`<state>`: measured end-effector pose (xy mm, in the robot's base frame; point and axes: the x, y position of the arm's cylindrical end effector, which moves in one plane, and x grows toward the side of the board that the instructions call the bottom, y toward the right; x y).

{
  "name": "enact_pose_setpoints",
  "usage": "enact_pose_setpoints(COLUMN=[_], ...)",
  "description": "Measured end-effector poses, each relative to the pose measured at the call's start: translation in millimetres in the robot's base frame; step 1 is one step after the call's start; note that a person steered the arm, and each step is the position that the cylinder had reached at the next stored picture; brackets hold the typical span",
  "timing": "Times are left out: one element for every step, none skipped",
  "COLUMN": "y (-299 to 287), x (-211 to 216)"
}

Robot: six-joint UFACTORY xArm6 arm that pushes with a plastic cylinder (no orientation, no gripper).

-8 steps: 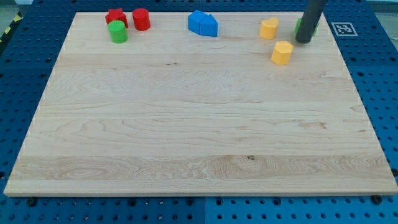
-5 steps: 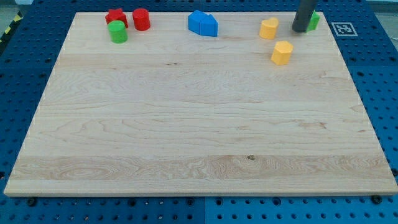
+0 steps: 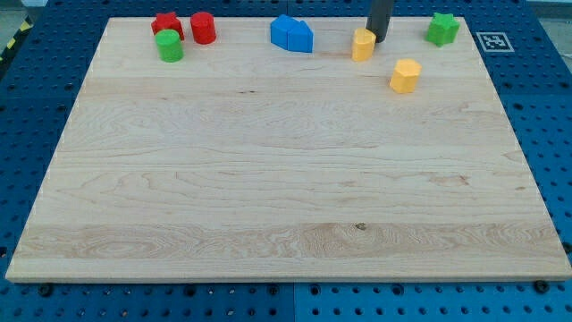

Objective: Move the yellow heart a bit towards the top left

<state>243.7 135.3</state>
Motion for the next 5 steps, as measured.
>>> enact_pose_setpoints(y=[-4.9,-15.7,-32.0,-33.1,-33.1], x=[10.1,33.9,42.6,43.2,43.2])
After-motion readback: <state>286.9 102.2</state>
